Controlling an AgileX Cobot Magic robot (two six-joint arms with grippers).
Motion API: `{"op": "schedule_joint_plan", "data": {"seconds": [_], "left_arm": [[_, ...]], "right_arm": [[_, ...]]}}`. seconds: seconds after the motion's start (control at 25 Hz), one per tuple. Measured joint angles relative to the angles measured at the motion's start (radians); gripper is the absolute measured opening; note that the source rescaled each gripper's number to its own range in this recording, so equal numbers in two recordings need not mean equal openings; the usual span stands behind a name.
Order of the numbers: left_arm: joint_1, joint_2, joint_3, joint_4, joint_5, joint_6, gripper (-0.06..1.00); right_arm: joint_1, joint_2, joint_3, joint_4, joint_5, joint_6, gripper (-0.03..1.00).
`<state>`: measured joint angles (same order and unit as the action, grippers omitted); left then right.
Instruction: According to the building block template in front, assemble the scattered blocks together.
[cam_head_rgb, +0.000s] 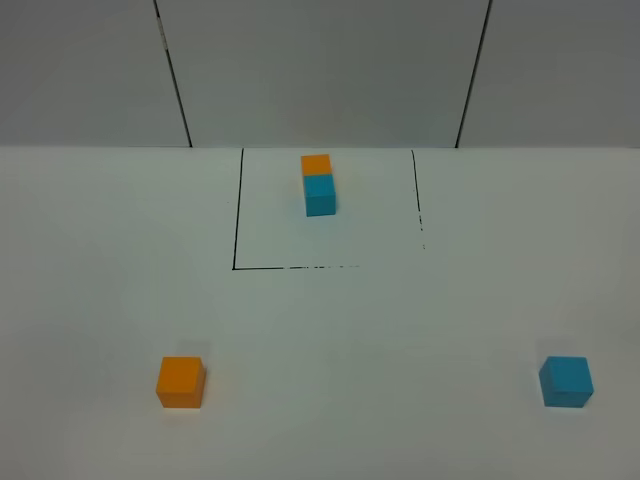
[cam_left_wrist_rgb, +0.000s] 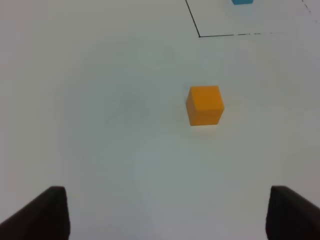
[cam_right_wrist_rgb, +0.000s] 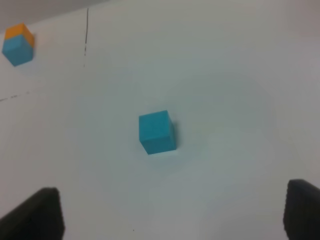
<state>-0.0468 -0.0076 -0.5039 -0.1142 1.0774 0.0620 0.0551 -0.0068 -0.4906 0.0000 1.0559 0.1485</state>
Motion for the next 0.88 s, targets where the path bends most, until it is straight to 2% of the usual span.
{"op": "schedule_joint_plan", "data": {"seconds": [0.88], "left_arm": [[0.0, 0.0, 0.0, 0.0, 0.0, 0.0, 0.68]], "right_arm": [[0.0, 0.0, 0.0, 0.0, 0.0, 0.0, 0.76]]}}
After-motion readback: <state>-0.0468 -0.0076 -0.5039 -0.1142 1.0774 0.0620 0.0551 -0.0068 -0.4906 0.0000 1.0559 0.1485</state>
